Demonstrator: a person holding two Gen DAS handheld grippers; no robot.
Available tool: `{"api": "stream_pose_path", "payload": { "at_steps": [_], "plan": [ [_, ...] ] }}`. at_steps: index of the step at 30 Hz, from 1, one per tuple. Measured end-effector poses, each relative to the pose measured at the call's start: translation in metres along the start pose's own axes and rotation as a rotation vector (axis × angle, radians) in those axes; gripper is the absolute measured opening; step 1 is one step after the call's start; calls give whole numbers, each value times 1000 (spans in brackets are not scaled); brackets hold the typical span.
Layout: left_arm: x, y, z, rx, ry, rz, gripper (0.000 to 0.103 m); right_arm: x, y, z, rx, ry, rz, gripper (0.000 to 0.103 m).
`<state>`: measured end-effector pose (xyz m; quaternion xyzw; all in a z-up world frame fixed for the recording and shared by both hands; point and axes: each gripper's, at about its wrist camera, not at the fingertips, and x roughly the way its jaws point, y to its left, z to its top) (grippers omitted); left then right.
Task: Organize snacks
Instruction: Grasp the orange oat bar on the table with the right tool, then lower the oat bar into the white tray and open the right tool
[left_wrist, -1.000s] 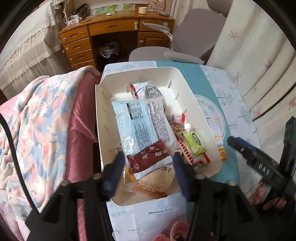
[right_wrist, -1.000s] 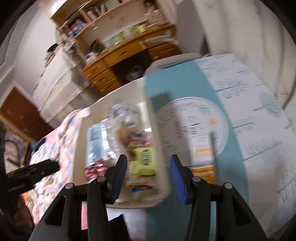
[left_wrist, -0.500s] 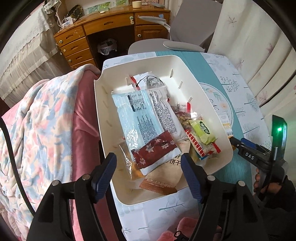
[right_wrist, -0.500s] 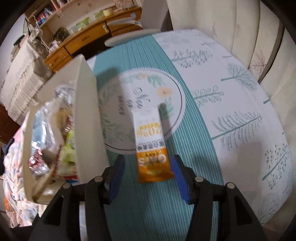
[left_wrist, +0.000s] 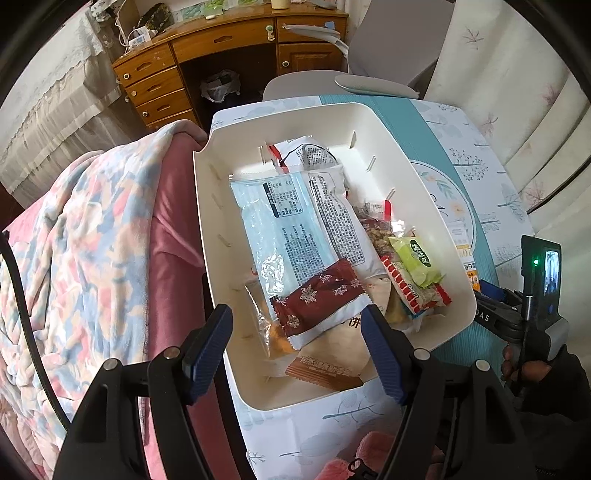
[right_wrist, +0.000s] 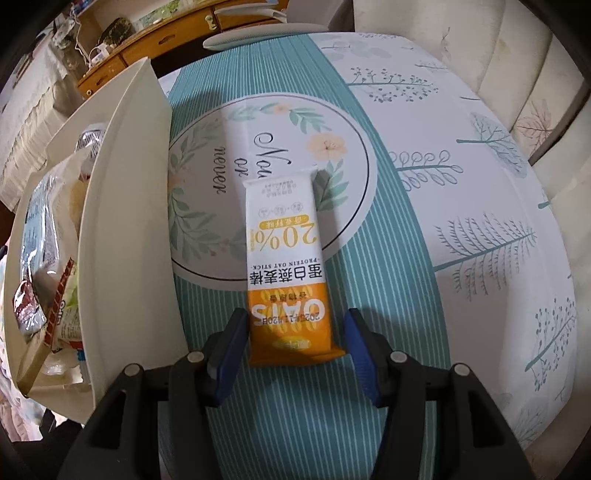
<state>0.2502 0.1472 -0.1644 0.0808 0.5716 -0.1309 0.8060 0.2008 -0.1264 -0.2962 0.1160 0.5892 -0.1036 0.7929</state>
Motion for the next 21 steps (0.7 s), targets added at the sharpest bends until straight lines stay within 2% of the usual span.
{"api": "stream_pose_path", "payload": {
  "at_steps": [3,4,12,17,21],
  "plan": [
    [0,1,0,-5,0,0,71,2,2,-1,-24,3,-12,48],
    [0,3,0,-11,0,0,71,2,3,-1,-33,6,-3,43],
    [0,7,-3,-26,-5,-12,71,-14,-6,-5,24,-13,29,43],
    [-2,7,-8,-22,-6,-29,71,-45,-12,-1,87,-66,80,42],
    [-3,6,-11,-21,-6,-30,71,-71,-4,7,86,-130,124,43]
  ]
}}
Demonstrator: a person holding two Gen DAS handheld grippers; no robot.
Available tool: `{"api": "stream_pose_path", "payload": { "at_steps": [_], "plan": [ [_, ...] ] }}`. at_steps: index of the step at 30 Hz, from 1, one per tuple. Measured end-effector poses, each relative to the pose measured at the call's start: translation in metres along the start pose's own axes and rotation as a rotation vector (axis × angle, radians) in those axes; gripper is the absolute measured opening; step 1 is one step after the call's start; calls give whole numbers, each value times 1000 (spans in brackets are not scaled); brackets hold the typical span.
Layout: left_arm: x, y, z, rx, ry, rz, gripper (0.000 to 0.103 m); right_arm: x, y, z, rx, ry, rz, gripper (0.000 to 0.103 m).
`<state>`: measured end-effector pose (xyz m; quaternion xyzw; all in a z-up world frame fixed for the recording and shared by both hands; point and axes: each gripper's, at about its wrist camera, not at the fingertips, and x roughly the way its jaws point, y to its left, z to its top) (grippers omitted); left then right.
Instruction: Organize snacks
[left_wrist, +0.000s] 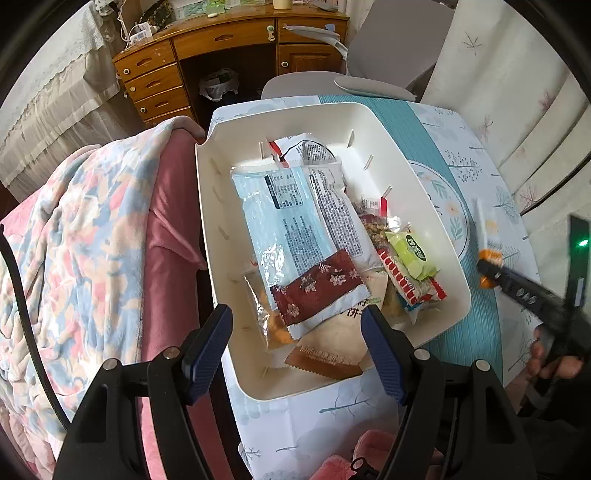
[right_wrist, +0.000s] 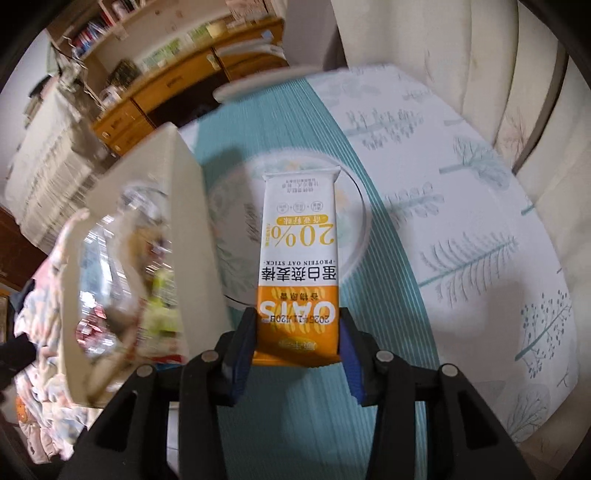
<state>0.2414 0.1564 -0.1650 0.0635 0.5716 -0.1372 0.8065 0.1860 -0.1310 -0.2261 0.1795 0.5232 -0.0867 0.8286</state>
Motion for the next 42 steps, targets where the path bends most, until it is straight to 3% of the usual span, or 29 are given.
{"api": "stream_pose_path", "payload": {
  "at_steps": [6,18,21,22,23,27,32,37,42],
  "plan": [
    [-6,3,-7,-12,-17,-12,71,-27,32,5,-47,-63,94,43],
    [-34,3,-24,-47,-108,-71,71,-27,90,-11,-127,-83,261,45],
    [-42,2,-31,-66,-123,-55,71,-31,92,-10,-142,-102,267,50],
    [-45,2,-33,-78,-129,-49,71,-33,91,-10,-146,-105,268,58],
    [-49,1,-35,-94,-138,-46,71,-37,89,-9,-147,-110,268,66],
    [-61,-2,-44,-160,-151,-49,71,-50,75,-8,-153,-105,283,70],
    [-80,-22,-63,-274,-181,-65,72,-74,44,-14,-182,-80,263,88],
    [-92,-65,-79,-311,-166,-17,78,-109,-1,-21,-196,-49,207,93],
    [-91,-109,-99,-356,-182,-76,80,-146,-43,-29,-230,-15,187,98]
  ]
}}
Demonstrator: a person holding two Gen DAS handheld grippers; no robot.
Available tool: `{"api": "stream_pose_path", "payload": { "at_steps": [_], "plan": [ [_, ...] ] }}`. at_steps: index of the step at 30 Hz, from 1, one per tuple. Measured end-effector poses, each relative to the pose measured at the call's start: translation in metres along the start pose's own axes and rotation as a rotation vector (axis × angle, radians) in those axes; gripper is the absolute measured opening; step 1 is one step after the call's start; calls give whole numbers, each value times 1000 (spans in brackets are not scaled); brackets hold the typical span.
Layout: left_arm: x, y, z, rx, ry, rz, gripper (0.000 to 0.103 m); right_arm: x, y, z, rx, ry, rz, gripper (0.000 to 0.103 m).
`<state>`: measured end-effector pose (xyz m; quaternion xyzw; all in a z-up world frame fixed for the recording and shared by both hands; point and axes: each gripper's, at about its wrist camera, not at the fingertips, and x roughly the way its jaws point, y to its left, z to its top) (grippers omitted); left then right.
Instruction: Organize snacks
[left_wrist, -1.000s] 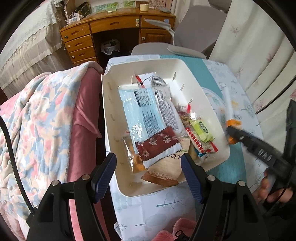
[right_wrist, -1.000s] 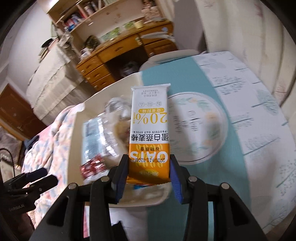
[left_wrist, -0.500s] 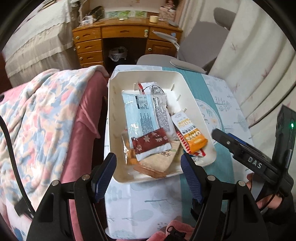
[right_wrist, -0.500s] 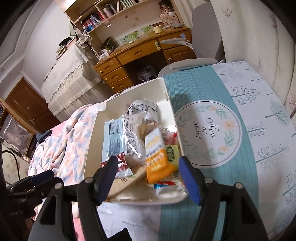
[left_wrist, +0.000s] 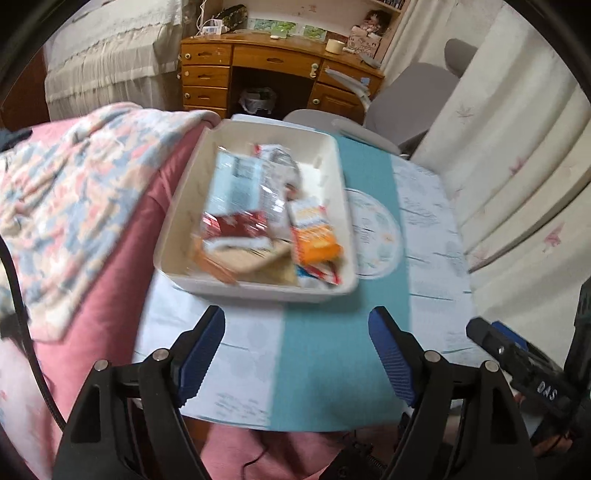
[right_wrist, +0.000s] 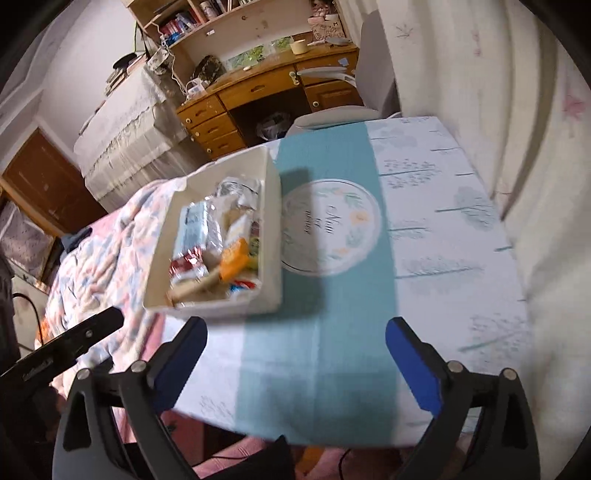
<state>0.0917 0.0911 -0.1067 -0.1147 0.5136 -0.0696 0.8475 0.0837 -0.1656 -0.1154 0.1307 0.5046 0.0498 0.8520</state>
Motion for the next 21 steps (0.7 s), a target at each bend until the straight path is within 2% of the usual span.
{"api": "stream_pose_path", "payload": {
  "at_steps": [5,9,13,18,21],
  "plan": [
    [8,-34,-28,1,19,-20,81,-27,-26,-16,-18,43,-35,99],
    [1,-59,-36,48,11,-30,84,-44,-41,-24,-6,70,-42,99],
    [-12,-78,-35,119,2,-2,87,-56,-43,-26,-6,113,-48,99],
    [-35,-81,-31,120,-1,14,98,-72,-38,-23,-26,102,-47,99],
    [-52,-81,-31,108,-50,51,103,-81,-35,-21,-50,55,-38,99]
  ]
}}
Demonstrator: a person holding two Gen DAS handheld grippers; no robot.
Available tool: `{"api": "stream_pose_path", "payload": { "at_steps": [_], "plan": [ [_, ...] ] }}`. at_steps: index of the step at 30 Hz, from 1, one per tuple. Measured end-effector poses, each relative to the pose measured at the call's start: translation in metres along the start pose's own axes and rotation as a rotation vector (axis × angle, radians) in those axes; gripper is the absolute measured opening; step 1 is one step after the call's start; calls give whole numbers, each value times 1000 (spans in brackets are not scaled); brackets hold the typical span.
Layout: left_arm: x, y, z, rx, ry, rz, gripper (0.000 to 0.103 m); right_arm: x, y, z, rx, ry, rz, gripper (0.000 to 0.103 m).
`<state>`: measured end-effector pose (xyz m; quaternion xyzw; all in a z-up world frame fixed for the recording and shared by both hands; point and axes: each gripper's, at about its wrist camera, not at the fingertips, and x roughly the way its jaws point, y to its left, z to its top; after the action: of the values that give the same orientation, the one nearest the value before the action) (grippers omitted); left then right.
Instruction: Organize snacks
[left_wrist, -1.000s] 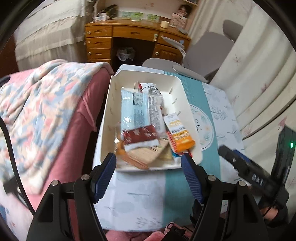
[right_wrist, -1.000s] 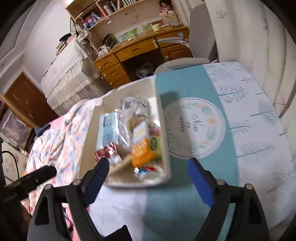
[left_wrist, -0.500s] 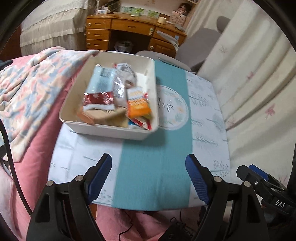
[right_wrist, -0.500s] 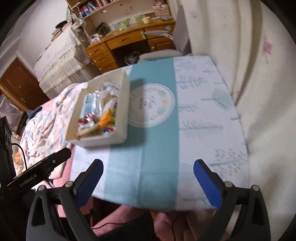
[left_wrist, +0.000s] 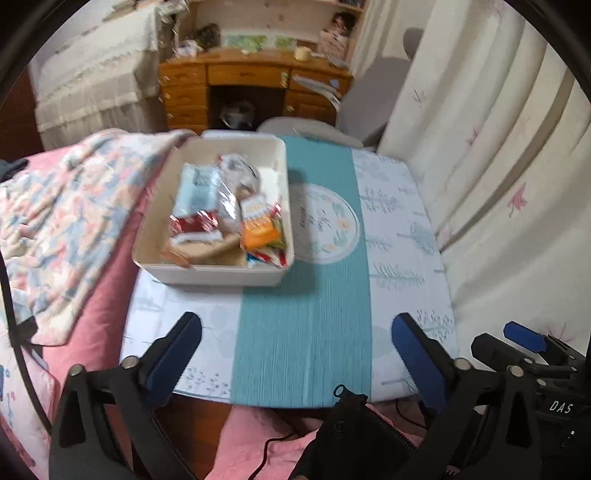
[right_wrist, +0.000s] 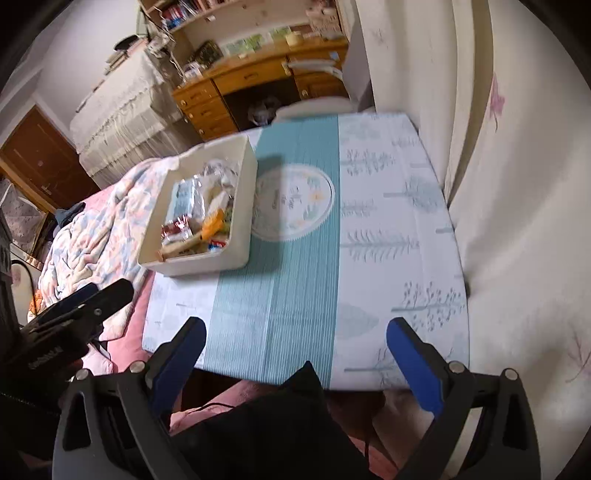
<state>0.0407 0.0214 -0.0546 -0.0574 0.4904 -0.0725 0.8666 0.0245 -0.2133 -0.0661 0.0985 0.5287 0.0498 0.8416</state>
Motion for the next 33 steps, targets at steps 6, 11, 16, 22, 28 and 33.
{"api": "stream_pose_path", "payload": {
  "at_steps": [6,11,16,22,28,33],
  "plan": [
    [-15,-12,-3,0,-95,76,103,-5,6,0,-37,-69,0,103],
    [-13,-21,-9,15,-100,148,103,-6,6,-6,-47,-85,-7,103],
    [-6,-27,-9,46,-73,162,103,-10,5,-12,-41,-106,-14,103],
    [0,-31,-12,59,-48,160,103,-10,1,-14,-22,-93,-26,103],
    [6,-34,-16,63,-28,156,103,-7,-2,-16,-15,-70,-32,103],
    [7,-35,-17,65,-25,153,103,-2,-8,-18,1,-47,-30,103]
  ]
}}
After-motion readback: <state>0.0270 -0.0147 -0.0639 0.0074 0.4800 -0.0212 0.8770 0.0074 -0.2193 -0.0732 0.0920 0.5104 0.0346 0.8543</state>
